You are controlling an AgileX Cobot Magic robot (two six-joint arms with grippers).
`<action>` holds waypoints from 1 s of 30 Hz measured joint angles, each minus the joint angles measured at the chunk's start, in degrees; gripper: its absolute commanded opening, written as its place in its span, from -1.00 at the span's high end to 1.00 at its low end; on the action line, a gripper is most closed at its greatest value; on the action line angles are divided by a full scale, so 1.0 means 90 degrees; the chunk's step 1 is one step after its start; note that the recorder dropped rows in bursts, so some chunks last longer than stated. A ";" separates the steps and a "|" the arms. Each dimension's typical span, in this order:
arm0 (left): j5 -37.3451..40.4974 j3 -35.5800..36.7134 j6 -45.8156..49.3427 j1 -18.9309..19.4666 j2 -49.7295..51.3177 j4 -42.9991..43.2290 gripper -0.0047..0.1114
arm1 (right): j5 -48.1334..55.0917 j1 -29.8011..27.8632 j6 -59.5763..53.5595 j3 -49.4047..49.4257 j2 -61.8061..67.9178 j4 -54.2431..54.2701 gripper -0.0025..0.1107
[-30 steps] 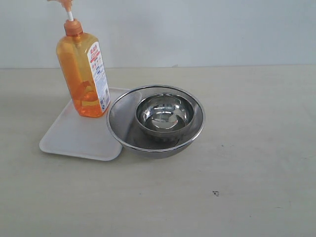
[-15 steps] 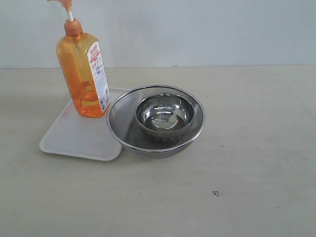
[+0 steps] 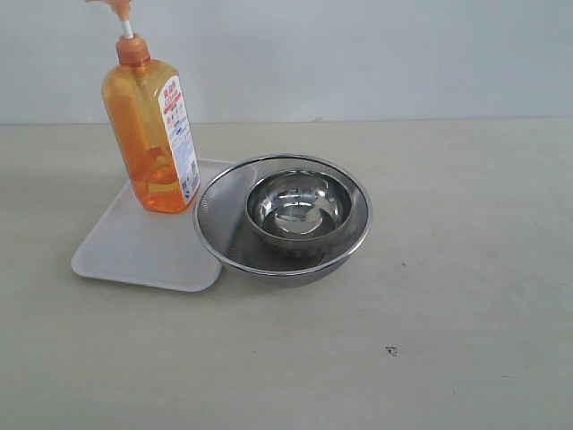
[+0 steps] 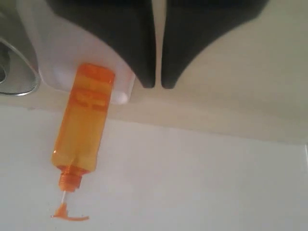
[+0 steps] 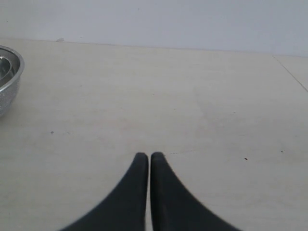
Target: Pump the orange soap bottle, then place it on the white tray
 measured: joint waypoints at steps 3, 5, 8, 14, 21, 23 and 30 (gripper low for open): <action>0.0269 0.0010 0.0000 0.0000 0.0000 0.0103 0.84 | 0.0000 0.0000 0.0000 0.0000 0.0000 0.0000 0.96; 0.0371 0.0010 -0.0043 0.0000 0.0000 0.0204 0.84 | 0.0000 0.0000 0.0000 0.0000 0.0000 0.0000 0.96; 0.0458 0.0010 -0.0043 0.0000 0.0000 0.0305 0.84 | 0.0000 0.0000 0.0000 0.0000 0.0000 0.0000 0.96; 0.0775 0.0010 -0.0043 0.0000 0.0000 0.0415 0.84 | 0.0000 0.0000 0.0000 0.0000 0.0000 0.0000 0.96; 0.0790 0.0010 0.0000 0.0000 0.0000 0.0547 0.84 | 0.0000 0.0000 0.0000 0.0000 0.0000 0.0000 0.96; 0.0790 0.0010 0.0000 0.0000 0.0000 0.0547 0.84 | 0.0000 0.0000 0.0000 0.0000 0.0000 0.0000 0.96; 0.0790 0.0010 0.0000 0.0000 0.0000 0.0547 0.84 | 0.0000 0.0000 0.0000 0.0000 0.0000 0.0000 0.96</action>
